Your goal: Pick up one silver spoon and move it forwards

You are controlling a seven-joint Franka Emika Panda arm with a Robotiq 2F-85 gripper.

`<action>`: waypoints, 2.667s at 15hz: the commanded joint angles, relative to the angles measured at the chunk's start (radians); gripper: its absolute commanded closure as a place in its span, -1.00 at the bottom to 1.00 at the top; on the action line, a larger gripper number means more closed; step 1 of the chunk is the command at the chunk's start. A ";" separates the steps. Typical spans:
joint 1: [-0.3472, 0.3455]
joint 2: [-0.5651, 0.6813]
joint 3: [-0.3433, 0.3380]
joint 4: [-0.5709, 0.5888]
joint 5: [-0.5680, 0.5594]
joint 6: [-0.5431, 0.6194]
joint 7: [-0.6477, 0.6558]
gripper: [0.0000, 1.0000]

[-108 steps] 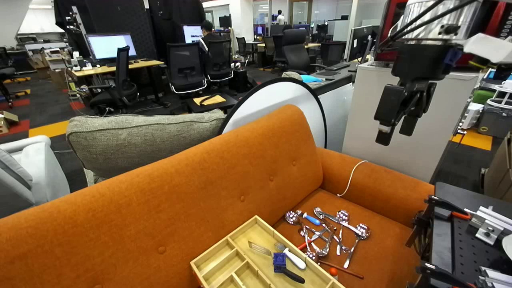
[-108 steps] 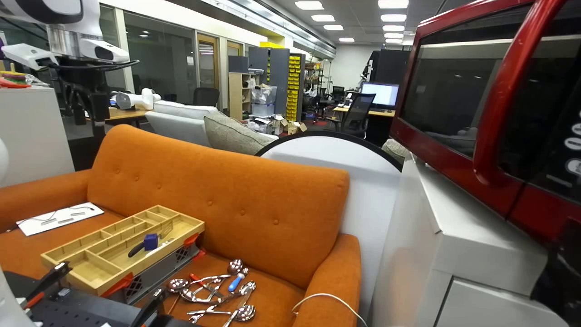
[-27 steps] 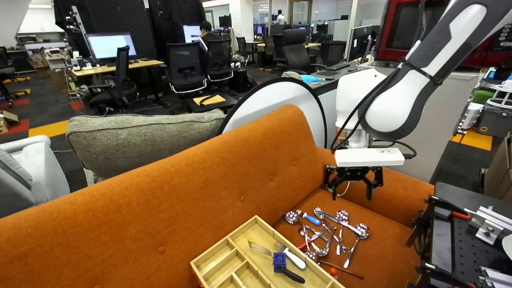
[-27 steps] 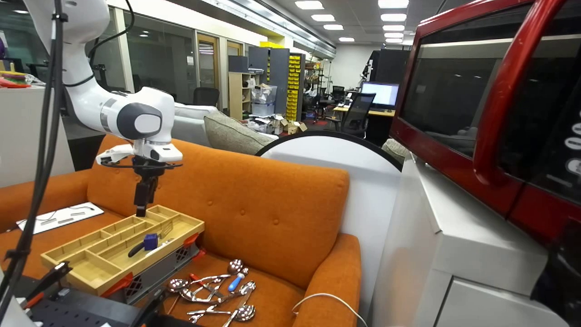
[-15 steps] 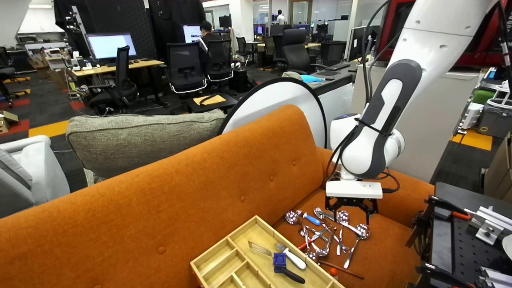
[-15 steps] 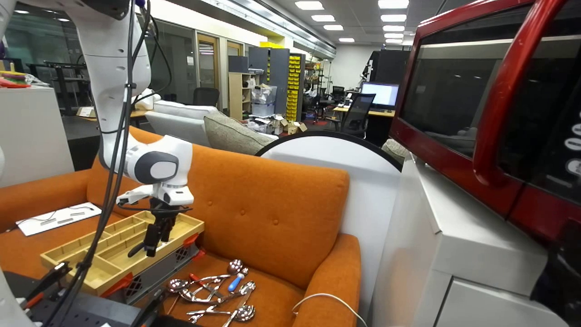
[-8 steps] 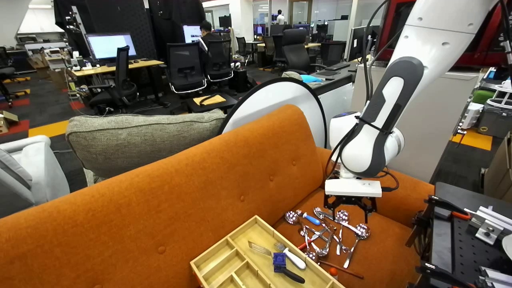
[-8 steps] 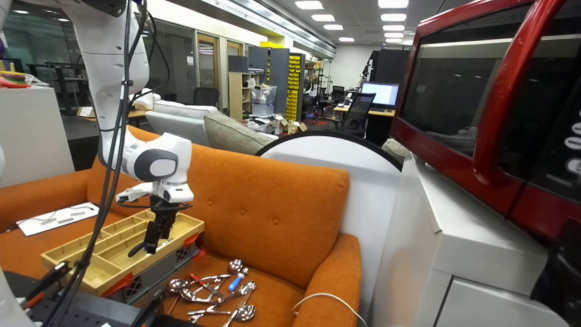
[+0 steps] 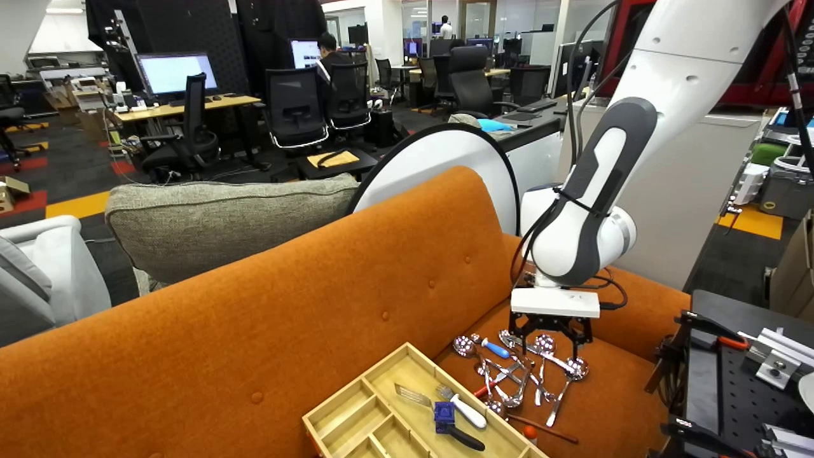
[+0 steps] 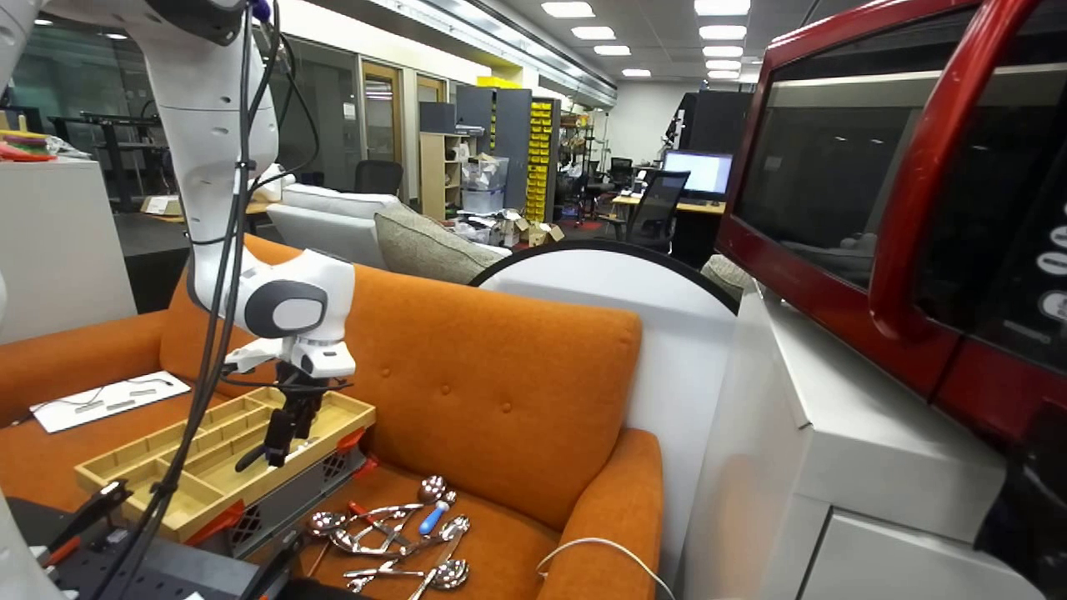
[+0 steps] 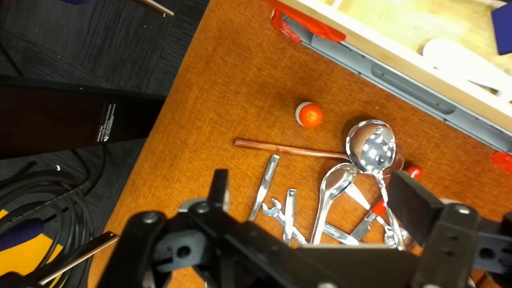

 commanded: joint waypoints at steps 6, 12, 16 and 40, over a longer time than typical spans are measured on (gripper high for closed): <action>-0.065 0.399 0.001 0.305 0.120 0.063 -0.043 -1.00; -0.089 0.642 -0.046 0.568 0.121 -0.031 0.044 -1.00; -0.074 0.652 -0.056 0.568 0.107 -0.004 0.042 -1.00; -0.087 0.895 -0.071 0.858 0.102 -0.058 0.273 -0.32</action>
